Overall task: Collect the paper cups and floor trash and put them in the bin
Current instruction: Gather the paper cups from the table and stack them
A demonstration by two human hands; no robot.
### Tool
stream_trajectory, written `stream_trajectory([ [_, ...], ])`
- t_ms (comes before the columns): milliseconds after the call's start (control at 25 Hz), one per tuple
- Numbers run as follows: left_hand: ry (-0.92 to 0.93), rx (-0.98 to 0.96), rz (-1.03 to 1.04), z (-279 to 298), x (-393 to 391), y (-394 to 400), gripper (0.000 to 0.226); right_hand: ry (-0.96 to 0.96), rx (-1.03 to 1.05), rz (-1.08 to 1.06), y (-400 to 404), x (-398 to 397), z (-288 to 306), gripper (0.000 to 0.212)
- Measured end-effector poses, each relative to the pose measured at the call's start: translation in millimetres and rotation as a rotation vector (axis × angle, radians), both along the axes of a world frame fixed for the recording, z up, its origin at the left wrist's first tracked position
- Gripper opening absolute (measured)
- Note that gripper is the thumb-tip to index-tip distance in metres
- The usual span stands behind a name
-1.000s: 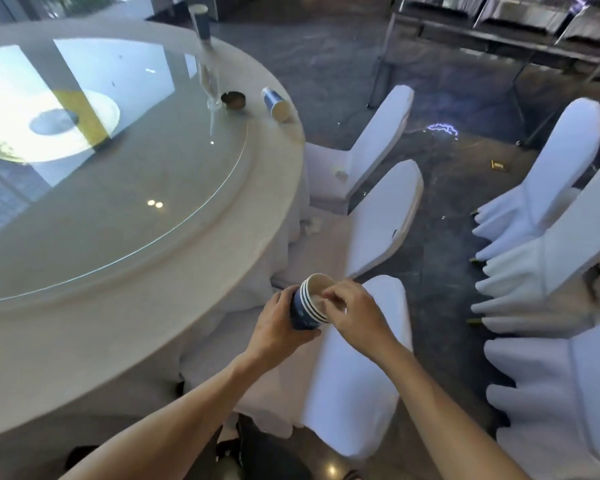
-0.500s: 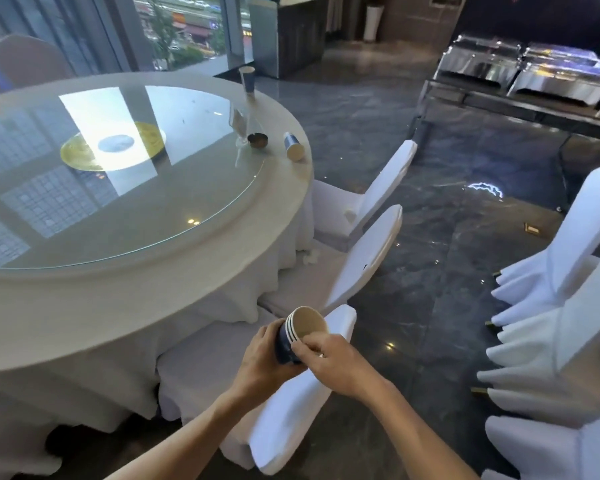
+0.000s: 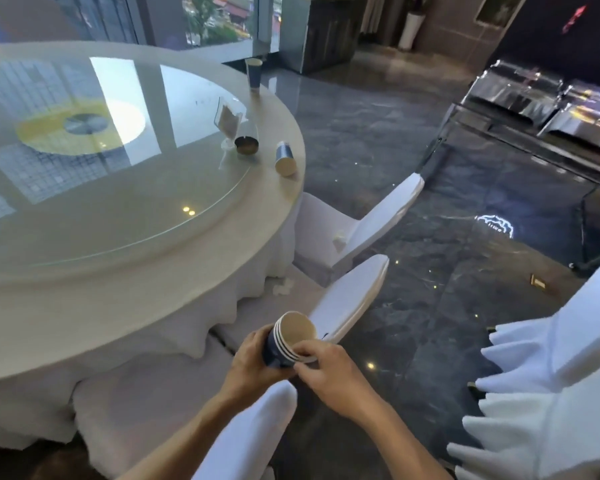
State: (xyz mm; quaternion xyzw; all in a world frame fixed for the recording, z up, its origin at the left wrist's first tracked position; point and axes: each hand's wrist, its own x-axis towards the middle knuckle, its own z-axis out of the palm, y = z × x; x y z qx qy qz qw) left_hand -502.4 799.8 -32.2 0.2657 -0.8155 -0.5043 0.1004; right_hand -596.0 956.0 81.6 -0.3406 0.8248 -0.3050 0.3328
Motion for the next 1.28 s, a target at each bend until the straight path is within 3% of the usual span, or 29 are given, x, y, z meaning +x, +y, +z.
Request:
stream_trajectory([
  [200,-0.011,0.027,0.095,3,-70,8,0.091,0.047,-0.026,0.077,-9,-90,-2,0.031],
  [320,-0.029,0.032,0.147,1,-110,8,0.088,0.027,-0.064,0.113,-20,-144,-17,0.022],
  [640,-0.155,-0.010,0.542,4,-190,34,0.086,0.005,-0.076,0.535,-50,-271,-46,0.021],
  [800,-0.210,0.062,0.739,-6,-194,31,0.085,-0.052,-0.072,0.531,-87,-312,-63,0.031],
  [1280,-0.374,0.277,0.895,-110,-215,-45,0.085,0.199,0.431,0.897,-231,-376,-227,0.085],
])
